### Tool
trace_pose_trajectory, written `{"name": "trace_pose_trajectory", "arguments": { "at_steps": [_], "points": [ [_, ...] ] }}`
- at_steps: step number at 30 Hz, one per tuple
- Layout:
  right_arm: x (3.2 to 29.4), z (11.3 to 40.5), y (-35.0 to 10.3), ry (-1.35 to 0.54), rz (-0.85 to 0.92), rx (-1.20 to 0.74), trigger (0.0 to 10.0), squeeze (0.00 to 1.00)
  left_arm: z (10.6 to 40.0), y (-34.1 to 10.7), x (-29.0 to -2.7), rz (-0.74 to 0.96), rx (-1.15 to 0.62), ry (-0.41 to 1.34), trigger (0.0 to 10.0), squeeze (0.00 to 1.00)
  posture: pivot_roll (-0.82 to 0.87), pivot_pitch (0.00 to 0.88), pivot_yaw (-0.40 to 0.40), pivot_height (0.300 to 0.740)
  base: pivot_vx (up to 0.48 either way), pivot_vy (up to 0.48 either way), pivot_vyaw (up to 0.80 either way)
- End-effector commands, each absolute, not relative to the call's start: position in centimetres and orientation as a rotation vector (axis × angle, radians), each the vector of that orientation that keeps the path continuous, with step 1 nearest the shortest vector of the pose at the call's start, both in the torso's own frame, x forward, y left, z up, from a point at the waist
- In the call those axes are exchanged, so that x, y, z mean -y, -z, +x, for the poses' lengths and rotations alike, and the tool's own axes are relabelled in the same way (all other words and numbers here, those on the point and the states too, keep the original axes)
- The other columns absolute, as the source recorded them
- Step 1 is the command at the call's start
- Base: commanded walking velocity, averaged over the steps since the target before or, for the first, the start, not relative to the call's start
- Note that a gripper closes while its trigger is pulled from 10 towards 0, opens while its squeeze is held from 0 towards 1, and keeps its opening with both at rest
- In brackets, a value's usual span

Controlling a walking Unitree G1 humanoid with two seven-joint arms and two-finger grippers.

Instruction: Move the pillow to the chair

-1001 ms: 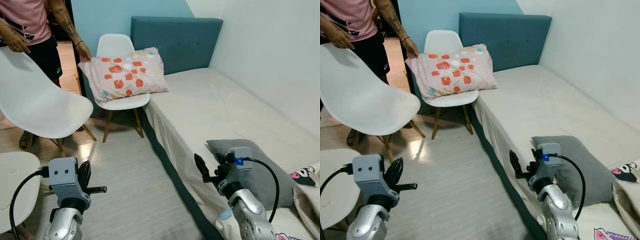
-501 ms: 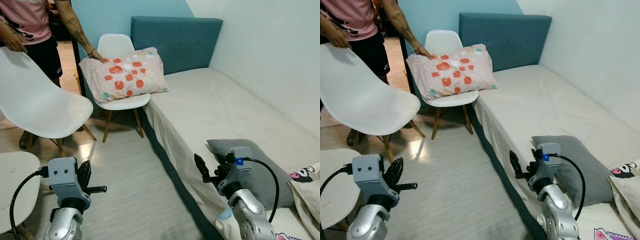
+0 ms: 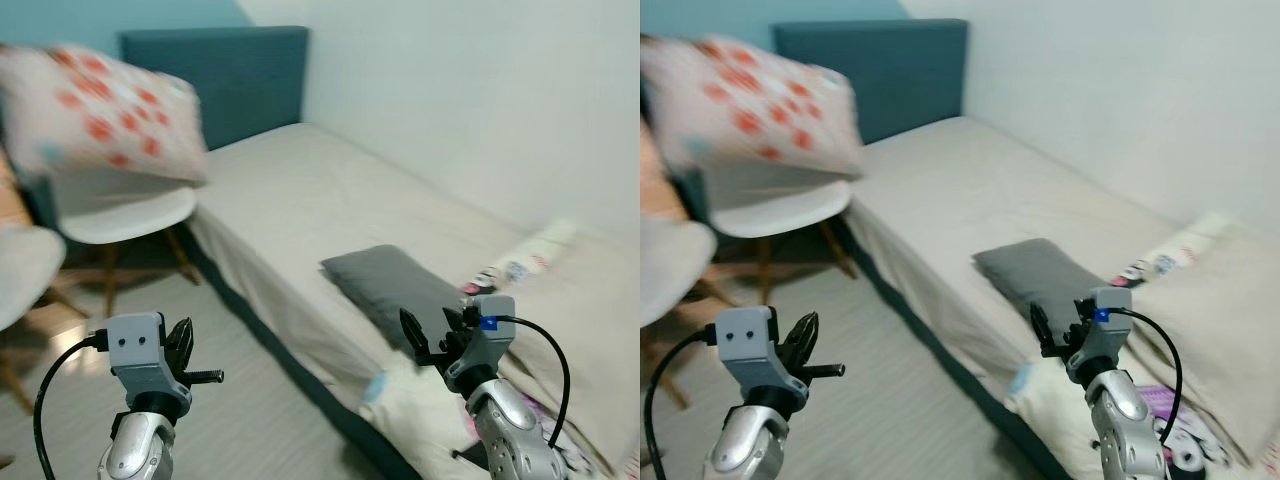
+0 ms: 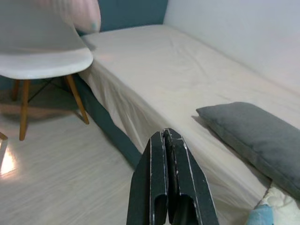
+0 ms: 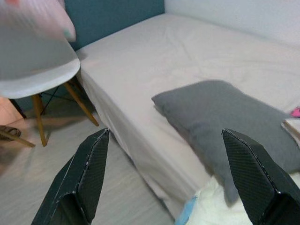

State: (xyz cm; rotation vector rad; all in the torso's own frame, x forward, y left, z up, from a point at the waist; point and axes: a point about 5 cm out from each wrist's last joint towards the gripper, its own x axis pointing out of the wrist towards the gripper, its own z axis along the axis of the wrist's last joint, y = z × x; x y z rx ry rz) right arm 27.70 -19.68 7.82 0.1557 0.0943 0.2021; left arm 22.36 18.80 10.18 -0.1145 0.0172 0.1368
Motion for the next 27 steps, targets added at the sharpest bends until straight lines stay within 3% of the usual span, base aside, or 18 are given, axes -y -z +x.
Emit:
{"name": "trace_pose_trajectory", "arguments": {
  "at_steps": [1, 19, 27],
  "points": [
    [19.77, 27.71, -7.62, -0.2, 0.167, -0.109, 10.0, 0.0, 22.39, -9.81, -18.55, -0.121, -0.034, -0.129, 10.0, 0.0, -0.04, 0.0, -0.108, 0.74, 0.0, 0.0, -0.8],
    [19.76, 27.92, -7.77, -0.2, 0.165, -0.109, 10.0, 0.0, 22.41, -10.4, -18.89, -0.091, -0.008, -0.184, 10.0, 0.0, -0.05, 0.0, -0.117, 0.74, 0.0, 0.0, -0.8],
    [19.81, 28.04, -7.85, -0.201, 0.162, -0.109, 10.0, 0.0, 22.45, -9.95, -19.5, -0.167, -0.038, -0.243, 10.0, 0.0, -0.05, 0.0, -0.119, 0.74, 0.0, 0.0, -0.65]
  ]
}}
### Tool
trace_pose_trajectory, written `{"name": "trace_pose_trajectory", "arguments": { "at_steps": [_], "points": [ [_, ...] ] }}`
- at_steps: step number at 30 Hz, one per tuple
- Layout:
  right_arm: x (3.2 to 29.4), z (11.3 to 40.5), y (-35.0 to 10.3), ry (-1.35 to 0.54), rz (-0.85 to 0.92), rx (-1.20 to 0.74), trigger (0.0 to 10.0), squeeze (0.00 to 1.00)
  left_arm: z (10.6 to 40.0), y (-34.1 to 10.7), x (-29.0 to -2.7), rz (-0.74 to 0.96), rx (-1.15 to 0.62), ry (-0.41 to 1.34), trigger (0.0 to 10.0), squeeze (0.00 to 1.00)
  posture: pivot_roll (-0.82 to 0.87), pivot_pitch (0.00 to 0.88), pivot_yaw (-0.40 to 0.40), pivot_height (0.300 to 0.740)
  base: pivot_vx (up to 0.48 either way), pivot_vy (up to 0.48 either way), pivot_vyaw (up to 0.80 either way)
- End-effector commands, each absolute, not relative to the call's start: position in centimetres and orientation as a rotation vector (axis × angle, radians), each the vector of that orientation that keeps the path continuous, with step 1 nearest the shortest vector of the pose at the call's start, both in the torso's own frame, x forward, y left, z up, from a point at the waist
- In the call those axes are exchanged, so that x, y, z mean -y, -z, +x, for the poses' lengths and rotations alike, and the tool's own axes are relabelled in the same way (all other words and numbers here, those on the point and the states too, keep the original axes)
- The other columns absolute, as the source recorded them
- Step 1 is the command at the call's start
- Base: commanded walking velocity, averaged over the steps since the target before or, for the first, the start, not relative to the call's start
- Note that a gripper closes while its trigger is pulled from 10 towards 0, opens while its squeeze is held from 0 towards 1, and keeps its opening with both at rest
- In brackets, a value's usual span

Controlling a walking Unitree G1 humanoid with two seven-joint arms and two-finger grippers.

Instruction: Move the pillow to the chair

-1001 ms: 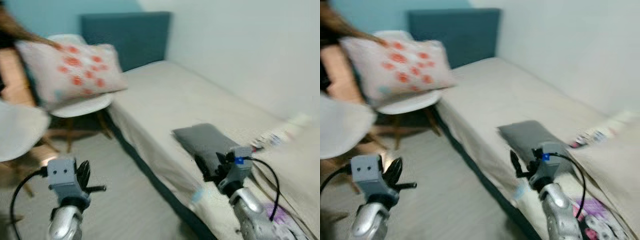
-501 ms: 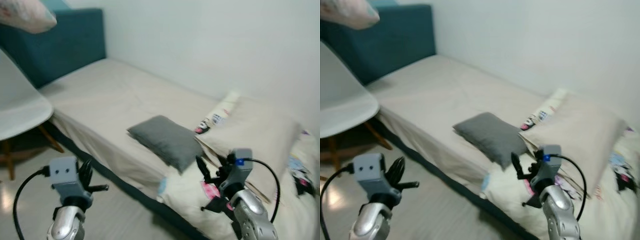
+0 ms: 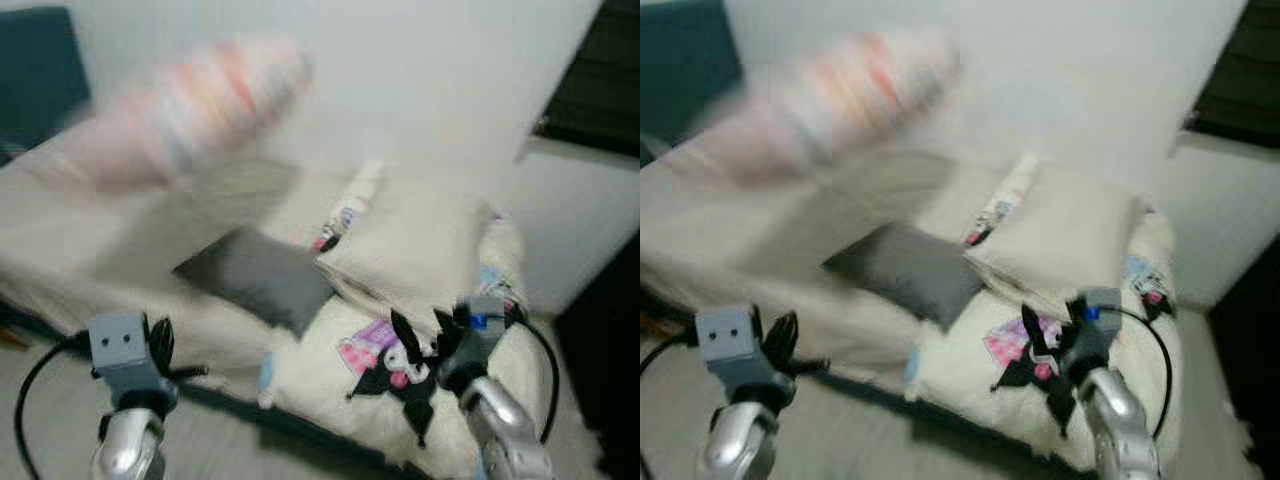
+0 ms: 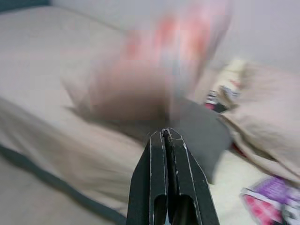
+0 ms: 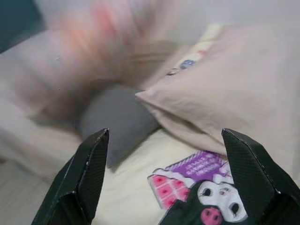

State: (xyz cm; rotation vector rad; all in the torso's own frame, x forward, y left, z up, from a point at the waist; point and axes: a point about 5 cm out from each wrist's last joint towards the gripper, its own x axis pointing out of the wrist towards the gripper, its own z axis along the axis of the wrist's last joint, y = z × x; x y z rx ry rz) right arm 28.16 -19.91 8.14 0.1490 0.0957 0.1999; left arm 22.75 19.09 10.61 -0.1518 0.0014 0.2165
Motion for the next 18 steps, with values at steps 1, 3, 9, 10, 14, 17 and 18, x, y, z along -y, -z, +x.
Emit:
{"name": "trace_pose_trajectory", "arguments": {
  "at_steps": [1, 3, 9, 10, 14, 17, 18],
  "points": [
    [19.82, 28.08, -7.85, -0.201, 0.163, -0.11, 10.0, 0.0, 22.51, -9.88, -19.56, -0.177, -0.041, -0.246, 10.0, 0.0, -0.05, 0.0, -0.12, 0.74, 0.0, 0.0, 0.0],
    [19.83, 28.1, -7.85, -0.201, 0.163, -0.11, 10.0, 0.0, 22.53, -9.87, -19.55, -0.177, -0.041, -0.246, 10.0, 0.0, -0.05, 0.0, -0.12, 0.74, 0.0, 0.0, 0.0],
    [19.83, 28.14, -7.86, -0.201, 0.163, -0.111, 10.0, 0.0, 22.6, -9.79, -19.55, -0.19, -0.047, -0.244, 10.0, 0.0, -0.05, 0.0, -0.12, 0.74, 0.0, 0.0, 0.0],
    [19.83, 28.14, -7.86, -0.201, 0.162, -0.111, 10.0, 0.0, 22.61, -9.77, -19.56, -0.193, -0.048, -0.244, 10.0, 0.0, -0.05, 0.0, -0.12, 0.74, 0.0, 0.0, 0.0],
    [19.8, 28.16, -7.9, -0.202, 0.163, -0.112, 10.0, 0.0, 22.64, -9.78, -19.68, -0.201, -0.05, -0.247, 10.0, 0.0, -0.05, 0.0, -0.121, 0.74, 0.0, 0.0, 0.0],
    [19.82, 28.19, -7.9, -0.204, 0.163, -0.115, 10.0, 0.0, 22.8, -9.85, -20.15, -0.193, -0.045, -0.257, 10.0, 0.0, -0.06, 0.0, -0.12, 0.74, 0.0, 0.0, 0.0],
    [19.82, 28.19, -7.9, -0.204, 0.163, -0.115, 10.0, 0.0, 22.8, -9.85, -20.15, -0.193, -0.045, -0.257, 10.0, 0.0, -0.06, 0.0, -0.12, 0.74, 0.0, 0.0, 0.0]
  ]
}}
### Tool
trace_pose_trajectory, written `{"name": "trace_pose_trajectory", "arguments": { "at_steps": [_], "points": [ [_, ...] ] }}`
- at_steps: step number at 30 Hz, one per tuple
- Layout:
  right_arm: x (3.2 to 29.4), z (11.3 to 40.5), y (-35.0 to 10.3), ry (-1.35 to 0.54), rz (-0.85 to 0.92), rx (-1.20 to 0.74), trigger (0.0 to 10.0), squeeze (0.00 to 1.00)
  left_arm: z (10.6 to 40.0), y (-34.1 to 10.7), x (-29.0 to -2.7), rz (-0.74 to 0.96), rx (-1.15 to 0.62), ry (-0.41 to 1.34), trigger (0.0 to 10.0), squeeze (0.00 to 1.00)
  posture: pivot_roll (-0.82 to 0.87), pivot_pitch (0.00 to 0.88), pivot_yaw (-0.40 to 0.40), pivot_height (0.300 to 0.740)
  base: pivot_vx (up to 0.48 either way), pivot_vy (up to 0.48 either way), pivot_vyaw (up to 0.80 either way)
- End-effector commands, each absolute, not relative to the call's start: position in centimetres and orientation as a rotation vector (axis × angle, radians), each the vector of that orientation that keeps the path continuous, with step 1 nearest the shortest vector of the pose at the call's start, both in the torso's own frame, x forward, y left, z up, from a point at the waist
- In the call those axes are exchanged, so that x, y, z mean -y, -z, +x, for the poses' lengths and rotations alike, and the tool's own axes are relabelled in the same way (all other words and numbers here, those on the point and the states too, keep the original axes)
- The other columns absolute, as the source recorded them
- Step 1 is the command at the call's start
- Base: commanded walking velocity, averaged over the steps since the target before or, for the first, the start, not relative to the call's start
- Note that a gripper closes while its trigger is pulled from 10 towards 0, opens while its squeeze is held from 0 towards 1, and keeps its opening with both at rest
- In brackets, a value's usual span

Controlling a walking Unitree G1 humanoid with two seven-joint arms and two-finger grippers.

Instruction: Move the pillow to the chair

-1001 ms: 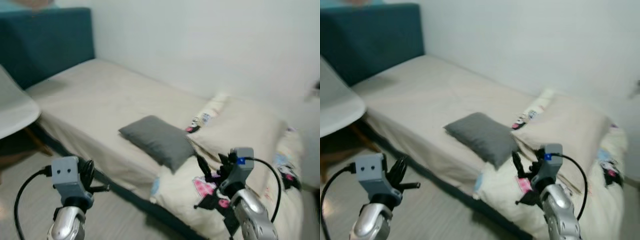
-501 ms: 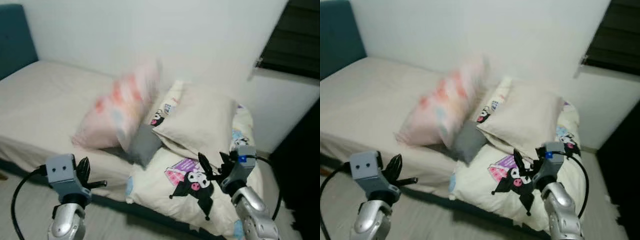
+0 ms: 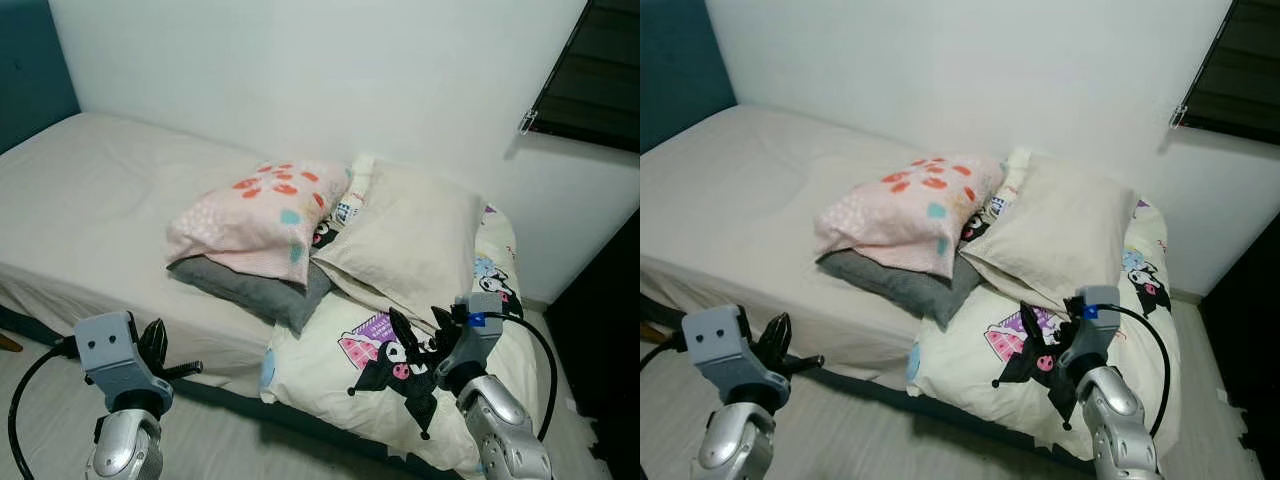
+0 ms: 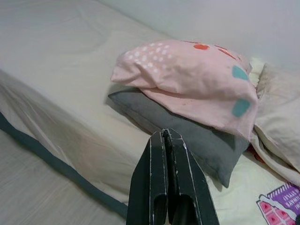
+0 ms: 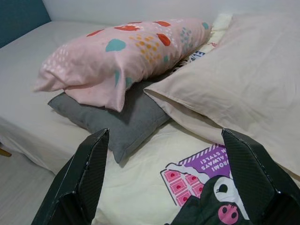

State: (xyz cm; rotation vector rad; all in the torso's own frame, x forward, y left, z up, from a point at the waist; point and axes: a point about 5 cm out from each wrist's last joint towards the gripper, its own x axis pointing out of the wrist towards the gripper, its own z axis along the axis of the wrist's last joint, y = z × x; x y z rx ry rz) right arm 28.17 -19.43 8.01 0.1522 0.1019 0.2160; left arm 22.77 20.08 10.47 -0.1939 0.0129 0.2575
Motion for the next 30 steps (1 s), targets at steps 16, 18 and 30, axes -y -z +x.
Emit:
{"name": "trace_pose_trajectory", "arguments": {
  "at_steps": [16, 18, 30],
  "points": [
    [21.0, 31.5, -9.3, -0.241, 0.05, -0.149, 10.0, 0.0, 23.1, -8.8, -26.3, -0.1, -0.054, -0.45, 10.0, 0.0, -0.07, 0.0, -0.111, 0.74, 0.148, 0.0, 0.0],
    [21.0, 31.7, -9.6, -0.259, 0.03, -0.136, 10.0, 0.0, 22.9, -8.7, -26.6, -0.097, -0.057, -0.462, 10.0, 0.0, -0.07, 0.0, -0.111, 0.74, 0.405, 0.0, 0.0],
    [19.7, 32.1, -11.7, -0.475, -0.227, -0.056, 10.0, 0.0, 23.5, -9.0, -26.7, -0.095, -0.026, -0.465, 10.0, 0.0, -0.08, 0.0, -0.109, 0.74, 0.414, 0.0, 0.53]
  ]
}}
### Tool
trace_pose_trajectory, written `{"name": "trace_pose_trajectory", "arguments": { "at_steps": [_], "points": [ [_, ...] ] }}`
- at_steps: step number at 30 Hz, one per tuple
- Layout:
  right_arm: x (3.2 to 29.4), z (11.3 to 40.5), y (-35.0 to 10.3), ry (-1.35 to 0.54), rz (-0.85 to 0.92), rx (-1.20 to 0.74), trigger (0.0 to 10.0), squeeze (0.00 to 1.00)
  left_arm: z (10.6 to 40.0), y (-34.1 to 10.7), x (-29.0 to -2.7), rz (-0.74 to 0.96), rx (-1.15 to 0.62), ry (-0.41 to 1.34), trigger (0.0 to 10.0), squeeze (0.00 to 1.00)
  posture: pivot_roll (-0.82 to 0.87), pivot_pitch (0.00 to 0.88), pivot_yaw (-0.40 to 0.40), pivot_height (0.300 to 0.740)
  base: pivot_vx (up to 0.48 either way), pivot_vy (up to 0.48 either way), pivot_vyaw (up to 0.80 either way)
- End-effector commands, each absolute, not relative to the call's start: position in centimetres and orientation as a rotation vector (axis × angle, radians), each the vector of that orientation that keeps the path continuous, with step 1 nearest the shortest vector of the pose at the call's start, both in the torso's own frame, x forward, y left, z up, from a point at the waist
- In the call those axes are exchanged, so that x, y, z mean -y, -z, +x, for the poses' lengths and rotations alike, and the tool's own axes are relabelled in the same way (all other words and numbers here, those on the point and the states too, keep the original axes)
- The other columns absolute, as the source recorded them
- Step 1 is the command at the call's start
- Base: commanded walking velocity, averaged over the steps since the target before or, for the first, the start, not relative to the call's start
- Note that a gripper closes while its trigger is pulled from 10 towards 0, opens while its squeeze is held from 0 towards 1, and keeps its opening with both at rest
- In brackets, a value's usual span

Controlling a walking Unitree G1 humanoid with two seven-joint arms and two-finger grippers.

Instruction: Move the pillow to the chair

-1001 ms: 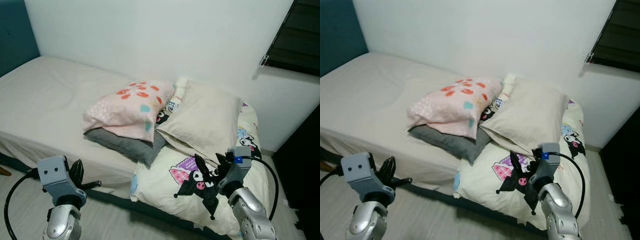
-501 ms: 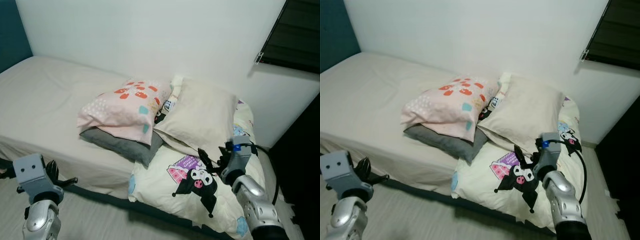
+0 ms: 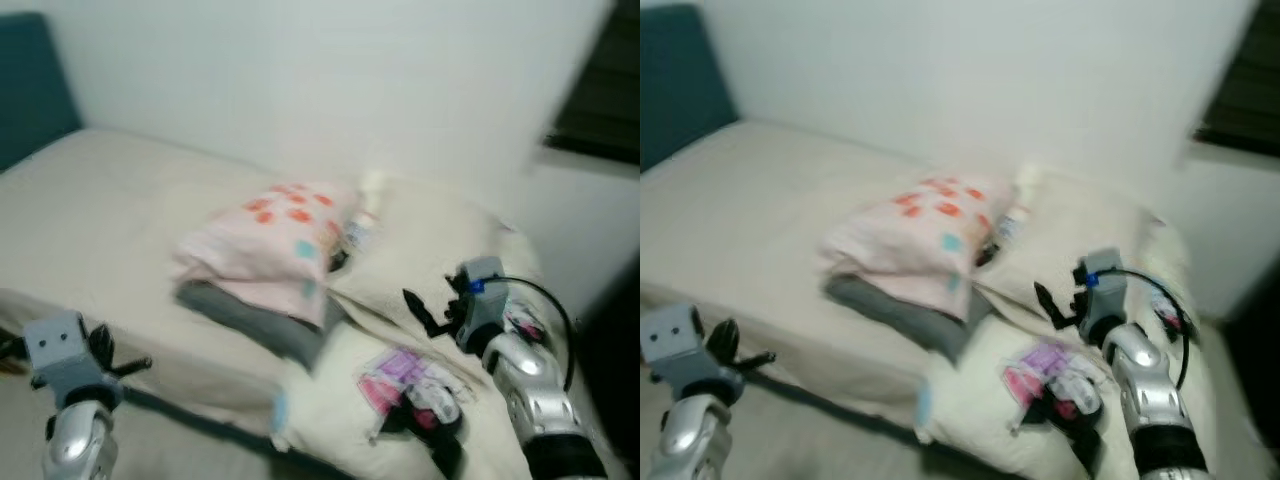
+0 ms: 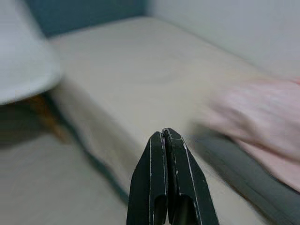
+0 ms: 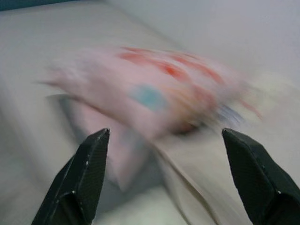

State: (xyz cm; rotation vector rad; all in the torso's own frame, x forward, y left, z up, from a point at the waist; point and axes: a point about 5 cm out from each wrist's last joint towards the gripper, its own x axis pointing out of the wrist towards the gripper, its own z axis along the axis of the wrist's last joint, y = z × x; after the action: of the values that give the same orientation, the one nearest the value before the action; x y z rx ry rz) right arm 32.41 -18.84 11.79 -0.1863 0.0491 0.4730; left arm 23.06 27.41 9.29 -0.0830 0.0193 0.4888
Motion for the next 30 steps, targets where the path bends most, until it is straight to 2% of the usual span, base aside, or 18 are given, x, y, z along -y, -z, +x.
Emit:
{"name": "trace_pose_trajectory", "arguments": {
  "at_steps": [1, 7, 13, 17, 24, 30],
  "points": [
    [19.7, 32.1, -11.7, -0.475, -0.227, -0.056, 10.0, 0.0, 23.5, -9.0, -26.7, -0.095, -0.026, -0.465, 10.0, 0.0, -0.08, 0.0, -0.109, 0.74, 0.42, 0.0, 0.8],
    [18.8, 31.7, -11.6, -0.594, -0.373, -0.074, 10.0, 0.0, 23.8, -9.2, -26.7, -0.095, -0.014, -0.458, 10.0, 0.0, -0.08, 0.0, -0.107, 0.74, 0.423, 0.0, 0.8],
    [19.1, 31.9, -11.4, -0.58, -0.448, -0.094, 10.0, 0.0, 23.8, -9.3, -26.7, -0.096, -0.01, -0.458, 10.0, 0.0, -0.08, 0.0, -0.109, 0.74, 0.419, 0.0, 0.77],
    [20.5, 32.8, -11.0, -0.461, -0.477, -0.157, 10.0, 0.0, 24.0, -9.5, -26.8, -0.141, -0.006, -0.477, 10.0, 0.0, -0.08, 0.0, -0.112, 0.74, 0.095, 0.0, 0.0],
    [21.4, 32.9, -10.6, -0.436, -0.532, -0.195, 10.0, 0.0, 24.4, -9.9, -26.7, -0.135, -0.007, -0.47, 10.0, 0.0, -0.08, 0.0, -0.113, 0.74, 0.0, 0.0, 0.0],
    [23.5, 32.9, -9.1, -0.341, -0.695, -0.341, 10.0, 0.0, 24.8, -10.4, -26.3, -0.144, 0.004, -0.434, 10.0, 0.0, -0.08, 0.0, -0.113, 0.74, 0.0, 0.0, 0.0]
  ]
}}
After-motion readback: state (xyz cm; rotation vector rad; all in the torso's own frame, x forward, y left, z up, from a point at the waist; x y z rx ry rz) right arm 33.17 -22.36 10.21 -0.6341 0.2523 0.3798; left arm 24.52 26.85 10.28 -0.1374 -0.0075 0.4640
